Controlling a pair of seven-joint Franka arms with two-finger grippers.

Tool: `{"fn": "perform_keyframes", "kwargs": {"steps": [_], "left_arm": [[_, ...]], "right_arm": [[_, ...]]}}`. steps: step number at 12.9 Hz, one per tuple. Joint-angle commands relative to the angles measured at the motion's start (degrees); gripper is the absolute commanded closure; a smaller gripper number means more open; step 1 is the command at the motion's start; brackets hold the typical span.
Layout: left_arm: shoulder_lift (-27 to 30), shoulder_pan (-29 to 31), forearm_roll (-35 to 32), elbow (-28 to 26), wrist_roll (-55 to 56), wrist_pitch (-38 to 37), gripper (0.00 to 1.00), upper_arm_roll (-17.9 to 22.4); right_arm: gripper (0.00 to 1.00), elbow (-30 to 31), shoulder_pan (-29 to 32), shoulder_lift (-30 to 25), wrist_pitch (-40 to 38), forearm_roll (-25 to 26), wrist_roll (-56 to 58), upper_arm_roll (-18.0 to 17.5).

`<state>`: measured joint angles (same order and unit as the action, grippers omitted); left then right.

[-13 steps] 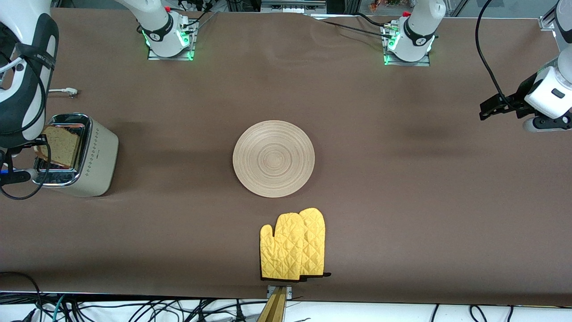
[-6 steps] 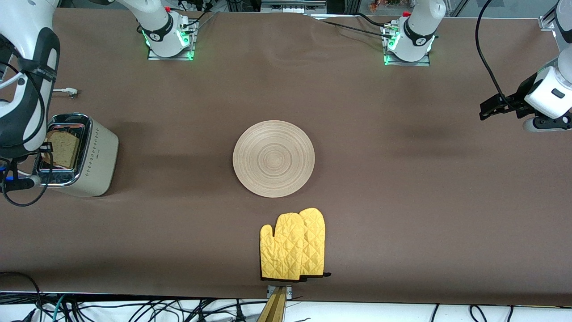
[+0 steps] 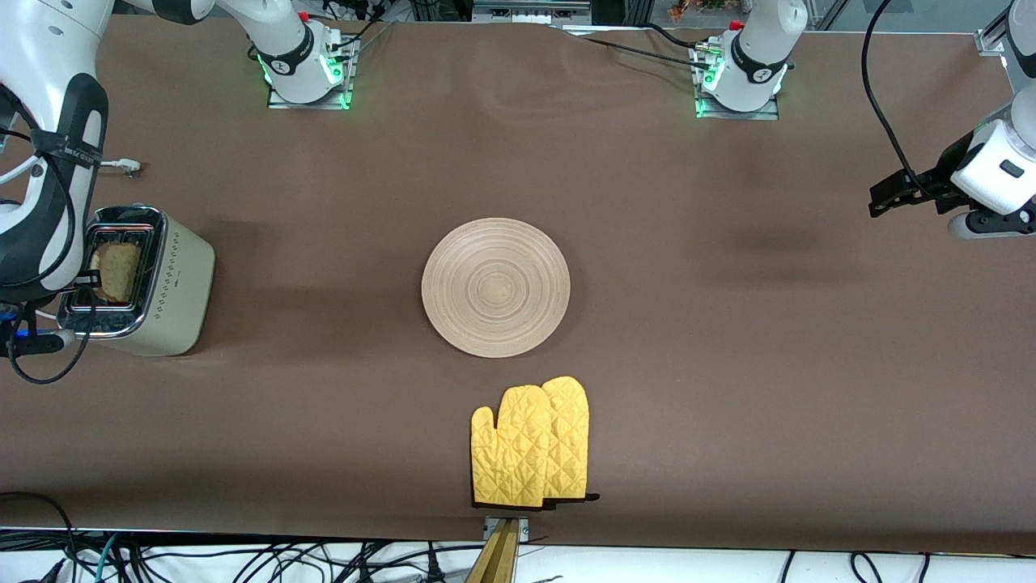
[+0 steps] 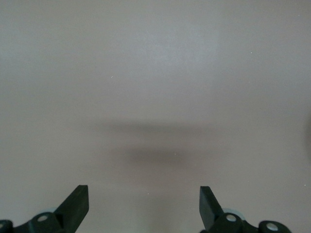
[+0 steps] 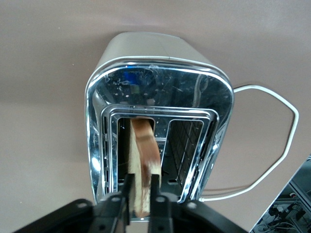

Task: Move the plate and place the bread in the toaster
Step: 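Open the right gripper to release the bread in the slot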

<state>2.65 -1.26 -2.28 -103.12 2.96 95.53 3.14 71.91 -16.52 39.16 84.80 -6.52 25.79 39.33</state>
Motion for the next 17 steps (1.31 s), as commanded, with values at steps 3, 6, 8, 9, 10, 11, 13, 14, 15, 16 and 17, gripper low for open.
{"fn": "perform_keyframes", "kwargs": {"steps": [3, 6, 8, 9, 10, 11, 13, 14, 15, 16, 17], "left_arm": [[0.60, 0.82, -0.36, 1.43, -0.67, -1.13, 0.00, -0.68], [0.60, 0.82, 1.83, 2.74, -0.67, -2.09, 0.00, -0.15], [0.51, 0.82, 1.93, 3.54, -0.67, -2.45, 0.00, -0.15], [0.51, 0.82, 2.27, 3.54, -0.67, -2.45, 0.00, -0.06], [0.51, 0.82, 2.71, 3.54, -0.58, -2.45, 0.00, -0.06], [0.51, 0.82, 2.72, 3.54, -0.67, -2.54, 0.00, -0.06], [0.25, 0.65, 2.72, 4.76, -0.67, -2.80, 0.00, 0.55], [0.16, 0.56, 2.80, 4.94, -0.67, -2.89, 0.00, 0.55], [0.16, 0.56, 2.81, 4.86, -0.58, -2.98, 0.00, 0.55], [0.16, 0.56, 2.81, 4.95, -0.67, -3.15, 0.00, 0.64], [0.07, 0.65, 2.81, 4.95, -0.67, -3.24, 0.00, 0.81]], "right_arm": [[0.00, -1.07, -0.09, -3.46, -1.13, -0.86, 0.23, 0.39], [0.00, -1.15, -0.79, -6.54, -2.36, -1.04, 0.23, 0.05], [0.00, -1.07, -2.36, -7.95, -2.62, -1.12, 0.23, -0.05], [0.00, -1.15, -3.42, -8.31, -3.32, -2.08, 0.05, -0.05], [0.00, -1.15, -3.95, -8.57, -3.93, -3.83, 0.05, -0.05], [0.00, -1.07, -4.82, -9.01, -5.07, -5.68, 0.05, -0.05], [0.00, -1.15, -6.23, -9.19, -7.27, -7.80, -0.21, 0.04], [0.00, -1.07, -6.94, -10.84, -7.28, -7.72, -0.91, -0.48], [0.00, -0.98, -6.16, -11.82, -6.84, -7.63, -3.27, -3.27], [0.00, -0.28, -2.85, -14.17, -6.40, -6.15, -7.03, -8.78], [0.00, 0.94, 0.49, -15.85, -5.36, -3.61, -9.85, -14.14]]}}
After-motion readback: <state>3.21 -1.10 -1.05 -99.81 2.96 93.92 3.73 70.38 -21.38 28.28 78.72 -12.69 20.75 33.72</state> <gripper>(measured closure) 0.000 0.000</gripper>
